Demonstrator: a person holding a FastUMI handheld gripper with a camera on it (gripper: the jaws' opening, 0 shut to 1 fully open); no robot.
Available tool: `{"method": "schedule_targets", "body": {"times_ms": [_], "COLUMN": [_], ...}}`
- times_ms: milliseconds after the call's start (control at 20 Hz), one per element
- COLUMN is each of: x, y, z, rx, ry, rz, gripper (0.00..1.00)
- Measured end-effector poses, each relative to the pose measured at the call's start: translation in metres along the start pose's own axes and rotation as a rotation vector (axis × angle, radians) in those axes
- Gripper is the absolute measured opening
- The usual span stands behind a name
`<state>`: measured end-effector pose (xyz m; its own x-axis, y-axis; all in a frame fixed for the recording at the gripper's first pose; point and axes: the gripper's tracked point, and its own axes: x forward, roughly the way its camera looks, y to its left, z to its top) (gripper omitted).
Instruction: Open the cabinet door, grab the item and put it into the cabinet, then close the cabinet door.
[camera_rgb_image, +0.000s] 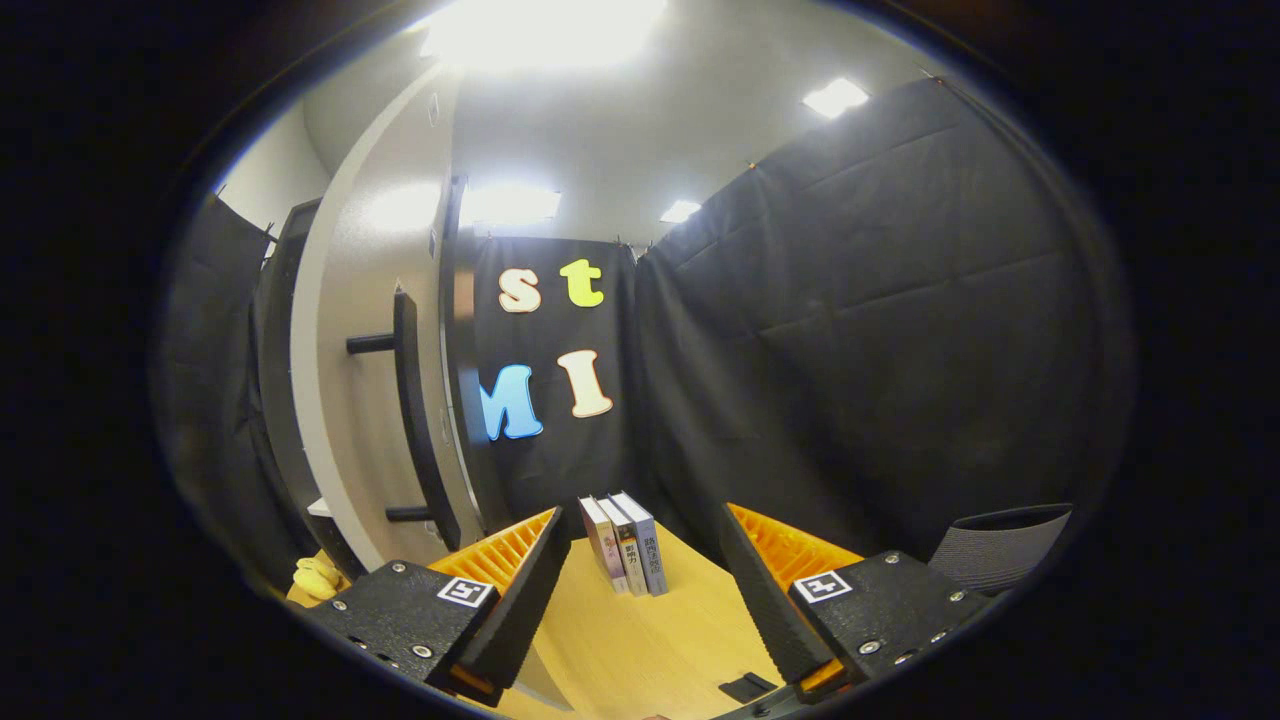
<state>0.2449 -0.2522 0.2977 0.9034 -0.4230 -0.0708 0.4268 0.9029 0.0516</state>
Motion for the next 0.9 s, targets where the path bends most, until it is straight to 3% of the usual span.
{"method": "schedule_targets", "body": {"times_ms": [600,900], "x": [0.004,-0.014], "y": [0.035,0.077], "z": [0.020,0.017], "rx": [-0.034,-0.033], "ry": [-0.023,-0.019], "rz": [-0.037,0.044], "gripper": [0.91,0.91]}}
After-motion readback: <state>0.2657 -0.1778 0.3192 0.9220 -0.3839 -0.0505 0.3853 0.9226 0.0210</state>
